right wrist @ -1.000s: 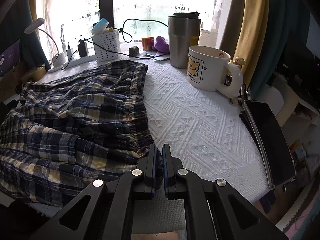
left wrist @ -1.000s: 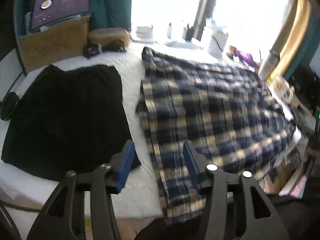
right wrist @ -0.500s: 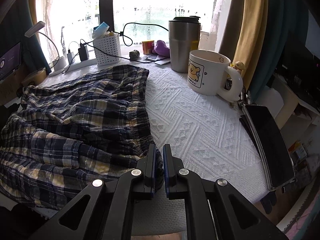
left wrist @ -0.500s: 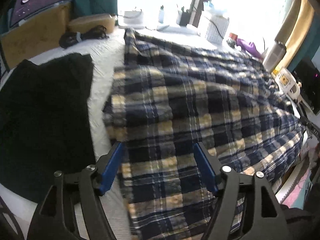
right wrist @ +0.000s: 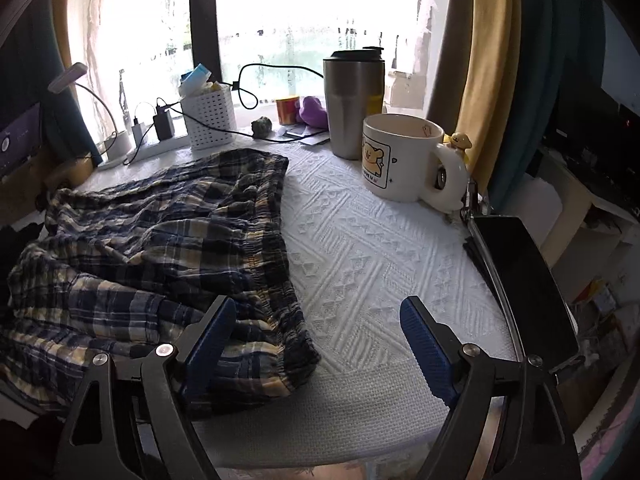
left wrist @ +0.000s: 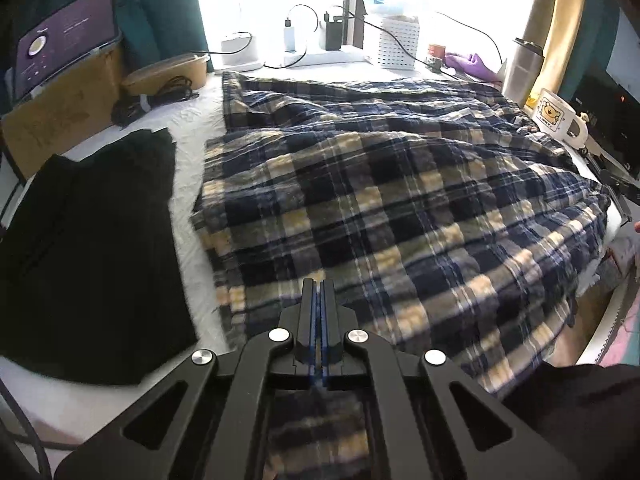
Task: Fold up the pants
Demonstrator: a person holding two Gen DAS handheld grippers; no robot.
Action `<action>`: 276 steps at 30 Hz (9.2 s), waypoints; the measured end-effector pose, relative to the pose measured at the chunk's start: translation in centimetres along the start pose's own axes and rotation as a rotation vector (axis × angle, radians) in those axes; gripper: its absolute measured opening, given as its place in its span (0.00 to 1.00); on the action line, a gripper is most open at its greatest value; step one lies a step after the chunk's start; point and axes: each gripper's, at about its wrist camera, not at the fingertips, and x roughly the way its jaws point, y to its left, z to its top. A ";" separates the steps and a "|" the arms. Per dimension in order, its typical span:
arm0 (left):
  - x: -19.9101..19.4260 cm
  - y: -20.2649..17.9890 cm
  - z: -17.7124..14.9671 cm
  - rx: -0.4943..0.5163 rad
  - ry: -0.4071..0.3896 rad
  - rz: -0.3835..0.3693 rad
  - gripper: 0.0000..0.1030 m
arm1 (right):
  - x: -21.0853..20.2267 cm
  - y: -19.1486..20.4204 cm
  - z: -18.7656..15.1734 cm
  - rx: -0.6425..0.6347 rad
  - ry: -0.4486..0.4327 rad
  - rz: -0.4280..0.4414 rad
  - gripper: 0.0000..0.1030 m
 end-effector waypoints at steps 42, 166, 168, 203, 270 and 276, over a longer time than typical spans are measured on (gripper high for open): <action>-3.5 -1.1 -3.3 0.093 0.021 -0.149 0.82 | -0.5 2.6 -0.5 -0.010 0.038 0.053 0.32; -5.7 4.2 13.9 -0.038 -0.347 -0.179 0.06 | 1.6 10.3 10.6 -0.169 -0.254 0.211 0.10; -4.8 4.4 14.8 -0.035 -0.338 -0.176 0.06 | 2.2 10.3 11.2 -0.165 -0.246 0.208 0.10; 13.0 10.2 21.6 -0.114 -0.057 -0.070 0.33 | 20.6 13.9 17.2 -0.153 0.048 0.176 0.10; 2.1 8.4 6.5 -0.212 -0.019 -0.165 0.03 | 6.5 4.5 6.2 0.133 0.039 0.105 0.26; 2.1 8.5 4.6 -0.201 0.018 -0.174 0.03 | 4.7 3.3 3.5 0.153 0.051 0.072 0.26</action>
